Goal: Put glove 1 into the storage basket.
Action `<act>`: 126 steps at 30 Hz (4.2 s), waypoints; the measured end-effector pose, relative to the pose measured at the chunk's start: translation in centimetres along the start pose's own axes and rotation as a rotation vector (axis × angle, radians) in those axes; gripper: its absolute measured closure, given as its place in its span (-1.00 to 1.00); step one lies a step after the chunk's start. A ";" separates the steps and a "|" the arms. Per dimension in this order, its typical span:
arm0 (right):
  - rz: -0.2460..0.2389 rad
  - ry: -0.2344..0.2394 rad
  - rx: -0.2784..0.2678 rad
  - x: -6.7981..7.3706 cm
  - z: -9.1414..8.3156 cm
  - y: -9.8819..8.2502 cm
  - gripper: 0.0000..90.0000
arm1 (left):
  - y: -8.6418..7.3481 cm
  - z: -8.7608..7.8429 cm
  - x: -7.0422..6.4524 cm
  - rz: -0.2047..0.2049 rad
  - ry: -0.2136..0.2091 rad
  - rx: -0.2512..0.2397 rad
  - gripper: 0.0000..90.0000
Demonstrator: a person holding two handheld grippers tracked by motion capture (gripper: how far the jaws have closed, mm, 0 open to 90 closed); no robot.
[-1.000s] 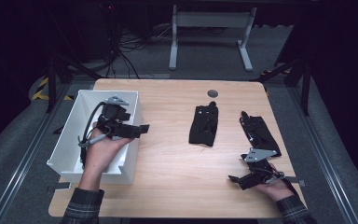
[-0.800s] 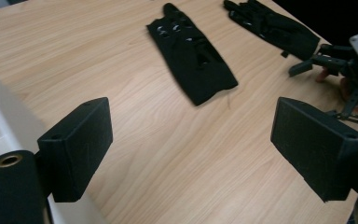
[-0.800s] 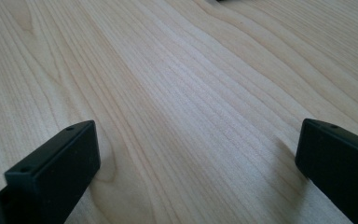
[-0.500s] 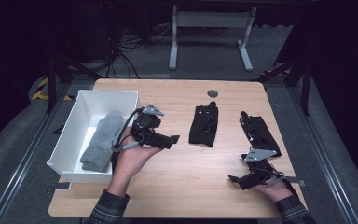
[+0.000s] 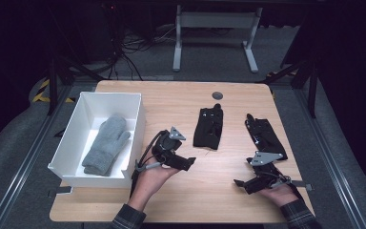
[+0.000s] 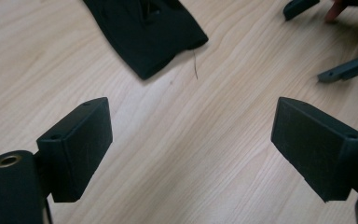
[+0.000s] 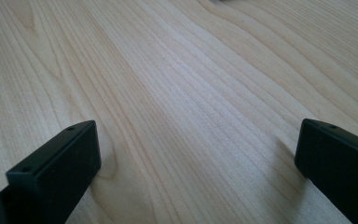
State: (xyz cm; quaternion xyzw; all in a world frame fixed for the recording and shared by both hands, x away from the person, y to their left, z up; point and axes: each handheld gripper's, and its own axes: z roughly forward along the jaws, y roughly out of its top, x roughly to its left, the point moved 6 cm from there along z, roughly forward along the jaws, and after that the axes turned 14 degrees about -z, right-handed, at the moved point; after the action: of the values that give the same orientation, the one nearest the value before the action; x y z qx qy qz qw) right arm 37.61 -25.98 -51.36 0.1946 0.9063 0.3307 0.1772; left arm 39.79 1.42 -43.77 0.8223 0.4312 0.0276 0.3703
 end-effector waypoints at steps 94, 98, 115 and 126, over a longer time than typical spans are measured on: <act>-0.197 0.248 0.065 5.2 -1.3 3.1 1.00 | -7.6 3.8 3.0 0.127 0.006 0.004 -1.00; -0.144 0.163 0.017 3.2 -1.8 3.3 1.00 | -7.6 3.9 3.0 0.128 0.007 0.003 -1.00; -0.095 0.116 0.041 0.4 0.5 3.1 1.00 | -7.5 3.9 3.0 0.132 0.007 0.007 -1.00; -0.149 0.169 0.029 3.1 0.7 4.1 1.00 | -7.4 3.9 3.0 0.134 0.008 0.007 -1.00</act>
State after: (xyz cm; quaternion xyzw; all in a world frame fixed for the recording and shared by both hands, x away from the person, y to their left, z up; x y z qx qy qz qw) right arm 36.26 -21.28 -49.77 0.1005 0.9347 0.3186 0.1212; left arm 38.00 3.98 -52.15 0.8505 0.3768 0.0544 0.3630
